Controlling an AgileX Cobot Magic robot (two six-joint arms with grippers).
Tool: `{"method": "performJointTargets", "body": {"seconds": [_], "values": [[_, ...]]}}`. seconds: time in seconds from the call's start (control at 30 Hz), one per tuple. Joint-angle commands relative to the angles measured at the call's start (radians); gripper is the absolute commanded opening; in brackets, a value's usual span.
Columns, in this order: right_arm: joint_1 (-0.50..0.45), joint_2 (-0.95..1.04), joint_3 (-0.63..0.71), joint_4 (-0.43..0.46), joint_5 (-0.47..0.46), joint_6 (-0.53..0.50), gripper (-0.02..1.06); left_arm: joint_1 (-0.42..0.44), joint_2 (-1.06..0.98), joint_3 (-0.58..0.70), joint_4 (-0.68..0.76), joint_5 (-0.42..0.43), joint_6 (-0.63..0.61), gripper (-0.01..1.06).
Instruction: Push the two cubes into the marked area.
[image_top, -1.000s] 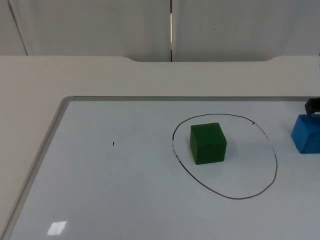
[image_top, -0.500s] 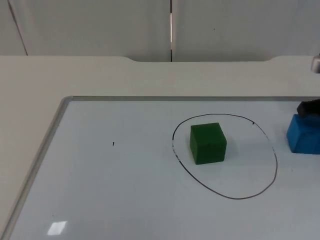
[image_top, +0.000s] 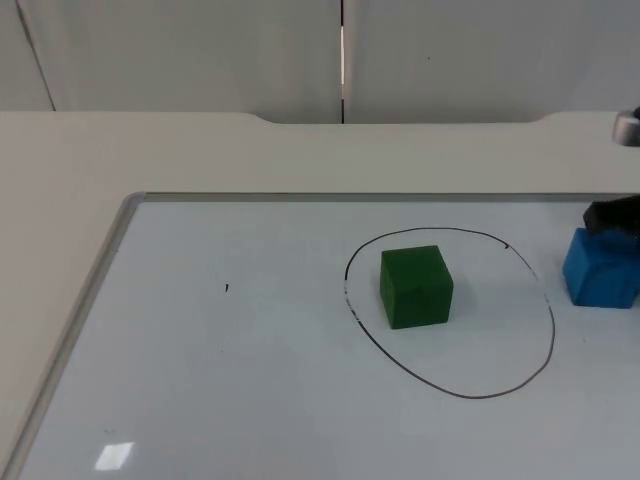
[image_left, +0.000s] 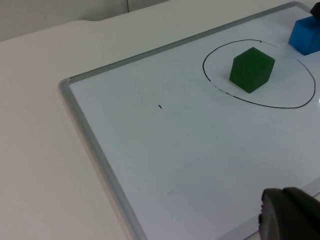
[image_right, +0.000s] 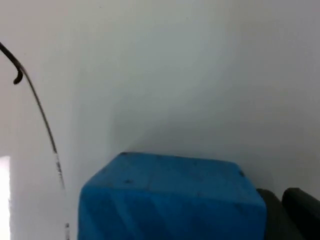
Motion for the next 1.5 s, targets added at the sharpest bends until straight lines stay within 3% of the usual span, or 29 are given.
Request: {"method": "performJointTargets", "body": {"seconds": [0.0, 0.33, 0.9, 1.47], "values": [[0.016, -0.001, -0.006, 0.009, -0.007, -0.005, 0.08, 0.003, -0.004, 0.003, 0.005, -0.001, -0.009, 0.00], [0.094, -0.001, -0.006, 0.007, -0.055, -0.005, 0.08, 0.003, -0.004, 0.003, 0.005, -0.001, -0.009, 0.00], [0.132, -0.001, -0.006, 0.020, -0.070, 0.008, 0.08, 0.003, -0.004, 0.003, 0.005, -0.001, -0.009, 0.00], [0.146, -0.001, -0.006, 0.092, -0.092, 0.006, 0.08, 0.003, -0.004, 0.003, 0.005, -0.001, -0.009, 0.00]]}}
